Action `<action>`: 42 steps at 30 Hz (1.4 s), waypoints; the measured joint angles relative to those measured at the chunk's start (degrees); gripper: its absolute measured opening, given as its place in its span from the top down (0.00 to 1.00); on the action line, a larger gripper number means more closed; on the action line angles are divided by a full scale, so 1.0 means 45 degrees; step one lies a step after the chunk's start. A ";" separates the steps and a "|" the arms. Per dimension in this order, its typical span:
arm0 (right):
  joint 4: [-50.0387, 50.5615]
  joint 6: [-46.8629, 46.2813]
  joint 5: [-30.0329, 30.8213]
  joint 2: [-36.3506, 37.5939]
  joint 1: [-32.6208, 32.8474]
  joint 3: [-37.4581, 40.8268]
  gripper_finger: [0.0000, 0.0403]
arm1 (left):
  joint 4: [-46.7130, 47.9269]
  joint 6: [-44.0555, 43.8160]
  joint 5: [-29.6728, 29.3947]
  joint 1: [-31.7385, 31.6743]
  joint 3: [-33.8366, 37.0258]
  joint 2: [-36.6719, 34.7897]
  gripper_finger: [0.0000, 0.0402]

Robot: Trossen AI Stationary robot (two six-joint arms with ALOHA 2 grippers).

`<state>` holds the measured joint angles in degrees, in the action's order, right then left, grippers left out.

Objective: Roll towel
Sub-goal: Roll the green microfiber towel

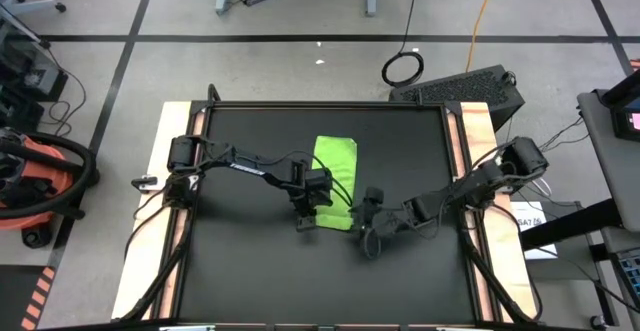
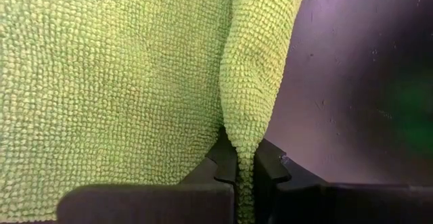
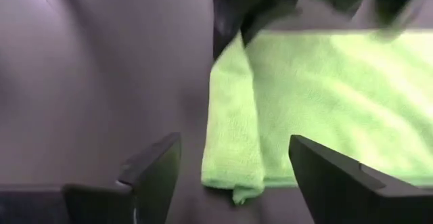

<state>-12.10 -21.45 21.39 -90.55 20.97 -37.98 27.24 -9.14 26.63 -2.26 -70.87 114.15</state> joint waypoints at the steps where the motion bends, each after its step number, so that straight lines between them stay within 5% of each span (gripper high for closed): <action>1: -0.0045 -0.0206 0.0000 -0.0244 0.0062 0.0000 0.33 | -0.0015 -0.0014 0.0004 0.0000 0.0000 0.0000 0.97; 11: -0.2318 -0.0532 0.1027 -0.2284 0.0370 -0.0005 0.51 | -0.0289 -0.0222 0.0369 -0.0005 0.0010 0.0010 0.97; 22: -0.2370 -0.0529 0.0915 -0.3091 0.0365 -0.0016 0.71 | -0.0328 -0.0114 0.0987 0.0000 0.0010 0.0015 0.97; 29: -0.2457 -0.0706 0.0179 -0.3184 0.0121 -0.0028 0.92 | -0.0272 0.0237 0.1510 0.0000 0.0010 -0.0064 0.91; 38: -0.3119 -0.1753 -0.3761 -0.3189 -0.1074 -0.0024 0.97 | 0.0084 0.1380 0.1296 0.0009 -0.0372 -0.1046 0.57; 42: -0.3119 -0.2254 -0.5738 -0.3189 -0.1775 -0.0024 0.99 | 0.0642 0.2756 -0.0289 0.0422 -0.0418 -0.1755 0.51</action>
<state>-26.14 -31.60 -4.44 -104.90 12.98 -38.09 30.12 3.26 25.33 -0.36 -72.75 106.25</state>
